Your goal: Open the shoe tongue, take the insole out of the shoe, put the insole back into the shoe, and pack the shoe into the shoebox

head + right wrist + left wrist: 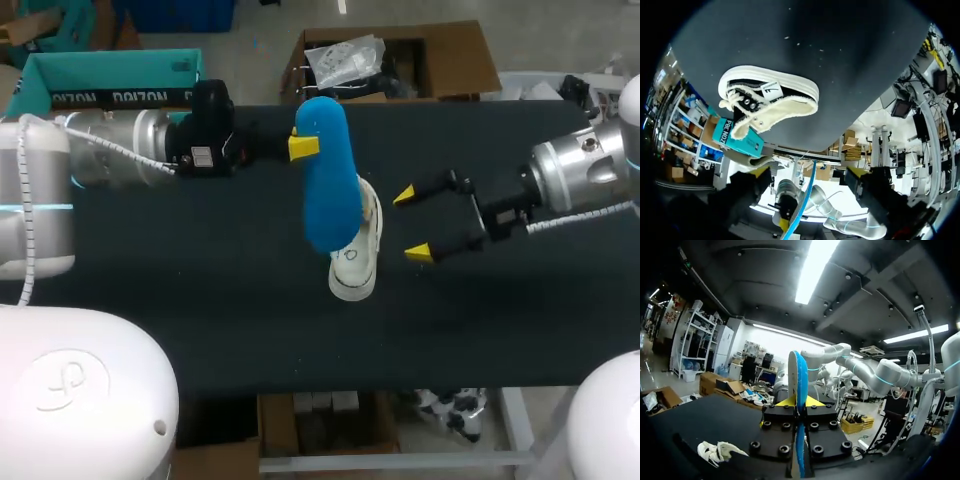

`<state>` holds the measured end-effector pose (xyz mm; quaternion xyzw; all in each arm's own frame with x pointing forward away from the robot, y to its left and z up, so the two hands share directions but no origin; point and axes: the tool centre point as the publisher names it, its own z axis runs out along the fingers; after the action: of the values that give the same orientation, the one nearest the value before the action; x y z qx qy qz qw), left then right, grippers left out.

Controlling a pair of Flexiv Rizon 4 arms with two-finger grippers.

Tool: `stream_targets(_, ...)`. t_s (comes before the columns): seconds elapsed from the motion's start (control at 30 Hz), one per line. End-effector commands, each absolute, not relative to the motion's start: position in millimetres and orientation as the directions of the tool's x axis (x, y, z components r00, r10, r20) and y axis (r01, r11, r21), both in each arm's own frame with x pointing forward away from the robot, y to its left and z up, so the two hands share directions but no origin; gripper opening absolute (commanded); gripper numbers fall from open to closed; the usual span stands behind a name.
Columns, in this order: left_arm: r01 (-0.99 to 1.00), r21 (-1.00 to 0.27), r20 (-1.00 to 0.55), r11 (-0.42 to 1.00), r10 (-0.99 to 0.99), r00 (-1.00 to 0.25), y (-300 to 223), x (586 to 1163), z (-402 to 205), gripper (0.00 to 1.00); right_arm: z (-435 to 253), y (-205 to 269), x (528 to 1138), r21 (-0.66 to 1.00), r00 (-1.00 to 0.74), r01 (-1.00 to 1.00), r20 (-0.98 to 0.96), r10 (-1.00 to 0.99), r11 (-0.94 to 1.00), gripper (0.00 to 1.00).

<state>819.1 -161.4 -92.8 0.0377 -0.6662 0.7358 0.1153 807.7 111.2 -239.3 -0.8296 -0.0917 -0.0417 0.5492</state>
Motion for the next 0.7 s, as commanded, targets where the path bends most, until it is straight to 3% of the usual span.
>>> stream_targets(0.03, -0.136, -0.983, 0.110, -0.127, 0.189, -0.976, -170, 835, -113, 0.00, -248, 117, 822, -0.919, 0.979, 0.196, 0.162, 0.124, -0.342, 1.00)
stream_targets(0.5, 0.063, -0.979, -0.113, -0.192, 0.263, -0.958, -195, 834, -139, 0.00, -257, 140, 841, -0.942, 0.983, 0.175, 0.152, 0.099, -0.287, 1.00)
stream_targets(0.6, 0.067, -0.978, -0.121, -0.199, 0.269, -0.956, -201, 834, -141, 0.00, -259, 140, 836, -0.947, 0.986, 0.164, 0.146, 0.083, -0.278, 0.85)
stream_targets(0.7, 0.080, -0.978, -0.132, -0.193, 0.273, -0.953, -207, 834, -146, 0.00, -261, 140, 832, -0.950, 0.987, 0.158, 0.145, 0.069, -0.269, 0.49)
